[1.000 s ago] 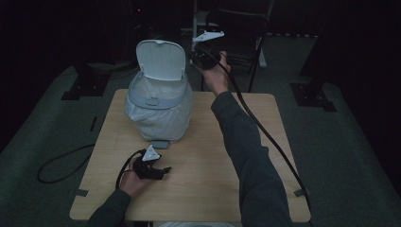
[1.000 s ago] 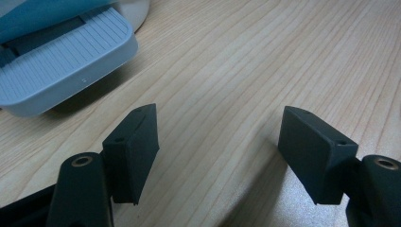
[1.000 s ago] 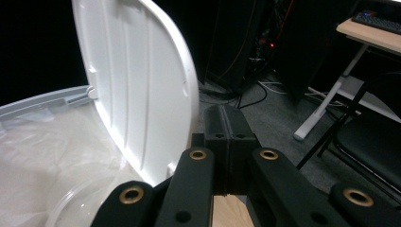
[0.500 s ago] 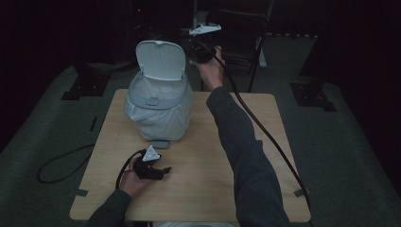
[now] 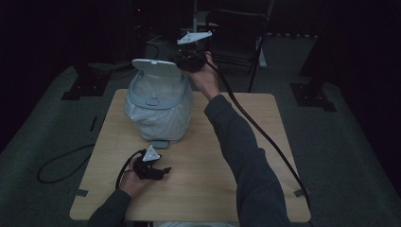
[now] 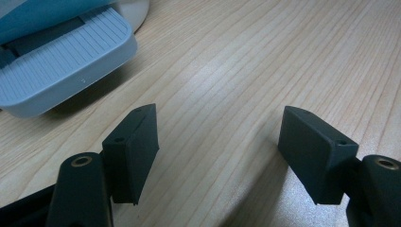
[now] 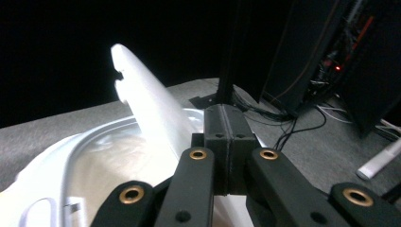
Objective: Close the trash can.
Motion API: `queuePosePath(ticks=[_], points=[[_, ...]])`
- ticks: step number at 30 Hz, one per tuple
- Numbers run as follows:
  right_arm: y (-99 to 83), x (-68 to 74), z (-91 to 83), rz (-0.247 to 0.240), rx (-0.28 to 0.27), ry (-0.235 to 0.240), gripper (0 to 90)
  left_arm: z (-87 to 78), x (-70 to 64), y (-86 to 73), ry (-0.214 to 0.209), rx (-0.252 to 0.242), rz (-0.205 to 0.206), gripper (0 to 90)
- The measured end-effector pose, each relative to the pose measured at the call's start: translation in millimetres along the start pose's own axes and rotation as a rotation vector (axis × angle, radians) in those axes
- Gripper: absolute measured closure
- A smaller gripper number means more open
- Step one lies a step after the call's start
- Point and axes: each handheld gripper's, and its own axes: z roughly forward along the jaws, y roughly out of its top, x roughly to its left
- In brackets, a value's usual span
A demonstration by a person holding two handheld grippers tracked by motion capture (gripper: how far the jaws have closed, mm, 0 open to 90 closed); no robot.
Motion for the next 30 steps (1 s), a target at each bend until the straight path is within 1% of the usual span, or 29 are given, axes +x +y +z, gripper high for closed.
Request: queuePosePath(ticks=[2,5,10,12,15,16,21,29,30], points=[[0.4,8.4,-0.3,-0.02,0.001,0.011,89.9,0.0,-0.1,0.0,0.001,0.0,0.0,30.1],[0.3,16.7,-0.2,-0.042,0.002,0.019,89.8,0.2,0.0,0.1,0.001,-0.001,0.0,30.0],[-0.7,25.0,0.9,-0.052,0.001,0.031,89.8,0.2,-0.1,0.1,0.001,-0.001,-0.001,30.0],[-1.5,31.1,2.0,-0.06,0.001,0.04,89.8,0.2,0.0,0.1,0.0,0.0,-0.001,30.0],[-2.3,34.0,2.4,-0.062,-0.003,0.047,89.9,0.3,-0.1,0.1,-0.002,0.0,-0.002,30.0],[-4.1,37.0,2.7,-0.061,-0.005,0.055,89.8,0.3,0.0,0.2,-0.002,0.0,-0.001,30.0],[-7.6,39.0,2.3,-0.059,0.003,0.063,89.8,0.3,0.0,0.2,-0.002,-0.001,-0.002,30.0],[-10.6,49.7,1.9,-0.079,0.0,0.085,89.9,0.4,-0.1,0.2,-0.002,-0.001,-0.002,29.9],[-13.7,53.0,2.7,-0.084,0.005,0.088,89.8,0.4,-0.1,0.3,-0.002,-0.001,-0.002,29.9]])
